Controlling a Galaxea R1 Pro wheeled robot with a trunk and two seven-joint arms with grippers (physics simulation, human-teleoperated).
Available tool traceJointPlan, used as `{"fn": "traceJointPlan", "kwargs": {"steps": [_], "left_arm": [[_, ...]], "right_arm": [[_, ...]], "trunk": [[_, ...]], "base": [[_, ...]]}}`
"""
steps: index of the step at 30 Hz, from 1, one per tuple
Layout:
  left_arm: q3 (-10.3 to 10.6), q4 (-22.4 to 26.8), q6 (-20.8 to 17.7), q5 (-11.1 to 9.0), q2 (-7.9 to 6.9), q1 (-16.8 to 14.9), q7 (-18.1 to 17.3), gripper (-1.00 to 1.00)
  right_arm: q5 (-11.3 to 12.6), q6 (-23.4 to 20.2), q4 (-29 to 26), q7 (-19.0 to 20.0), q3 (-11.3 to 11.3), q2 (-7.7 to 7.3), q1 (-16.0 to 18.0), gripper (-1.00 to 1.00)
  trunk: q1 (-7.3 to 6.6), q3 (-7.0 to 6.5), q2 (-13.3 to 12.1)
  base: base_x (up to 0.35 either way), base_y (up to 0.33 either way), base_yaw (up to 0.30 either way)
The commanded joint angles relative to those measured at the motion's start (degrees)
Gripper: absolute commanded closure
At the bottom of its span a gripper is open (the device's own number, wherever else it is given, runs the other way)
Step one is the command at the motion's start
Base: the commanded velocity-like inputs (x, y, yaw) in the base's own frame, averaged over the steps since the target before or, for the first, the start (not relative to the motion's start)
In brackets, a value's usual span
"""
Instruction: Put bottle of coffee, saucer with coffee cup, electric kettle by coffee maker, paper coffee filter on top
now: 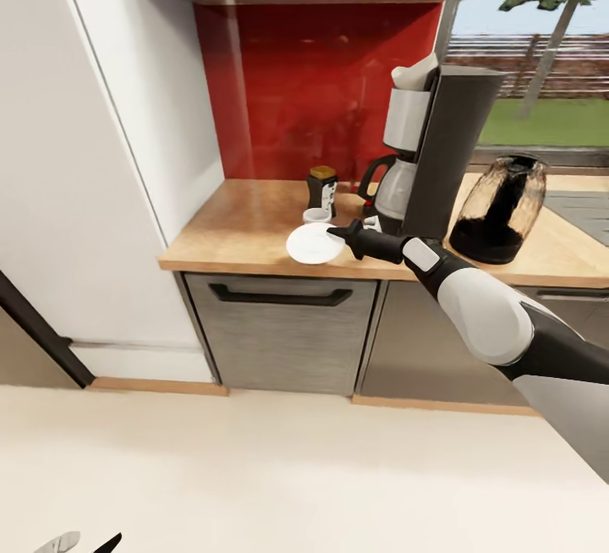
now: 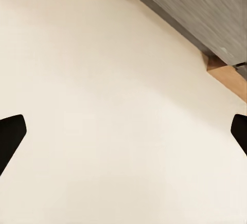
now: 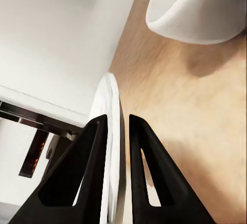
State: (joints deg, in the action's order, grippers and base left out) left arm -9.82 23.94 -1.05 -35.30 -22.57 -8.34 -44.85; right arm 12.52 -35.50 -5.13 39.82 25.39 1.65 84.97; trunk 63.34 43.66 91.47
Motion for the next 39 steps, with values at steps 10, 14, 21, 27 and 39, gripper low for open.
{"fn": "traceJointPlan", "kwargs": {"steps": [10,14,21,27,39], "left_arm": [[0.0,0.0,-0.1,-0.3,-0.02,0.0,-0.2,-1.00],[0.0,0.0,-0.1,-0.3,-0.02,0.0,-0.2,-1.00],[0.0,0.0,0.0,-0.3,-0.02,0.0,-0.2,-1.00],[0.0,0.0,-0.1,-0.3,-0.02,0.0,-0.2,-1.00],[0.0,-0.1,0.0,-0.3,-0.02,0.0,-0.2,-1.00]], "right_arm": [[0.7,-0.5,-0.1,0.0,-0.1,0.02,0.0,1.00],[0.7,-0.5,-0.1,0.0,-0.1,0.02,0.0,1.00],[0.7,-0.5,-0.1,0.0,-0.1,0.02,0.0,1.00],[0.7,-0.5,-0.1,0.0,-0.1,0.02,0.0,1.00],[0.7,-0.5,-0.1,0.0,-0.1,0.02,0.0,1.00]], "trunk": [[0.00,0.05,0.0],[0.00,0.05,0.0],[0.00,0.05,0.0],[0.00,0.05,0.0],[0.00,0.05,0.0]], "base": [[0.000,0.121,-0.116],[0.000,0.209,-0.121],[0.000,0.035,-0.254],[0.000,0.160,-0.066],[0.000,0.151,-0.169]]}}
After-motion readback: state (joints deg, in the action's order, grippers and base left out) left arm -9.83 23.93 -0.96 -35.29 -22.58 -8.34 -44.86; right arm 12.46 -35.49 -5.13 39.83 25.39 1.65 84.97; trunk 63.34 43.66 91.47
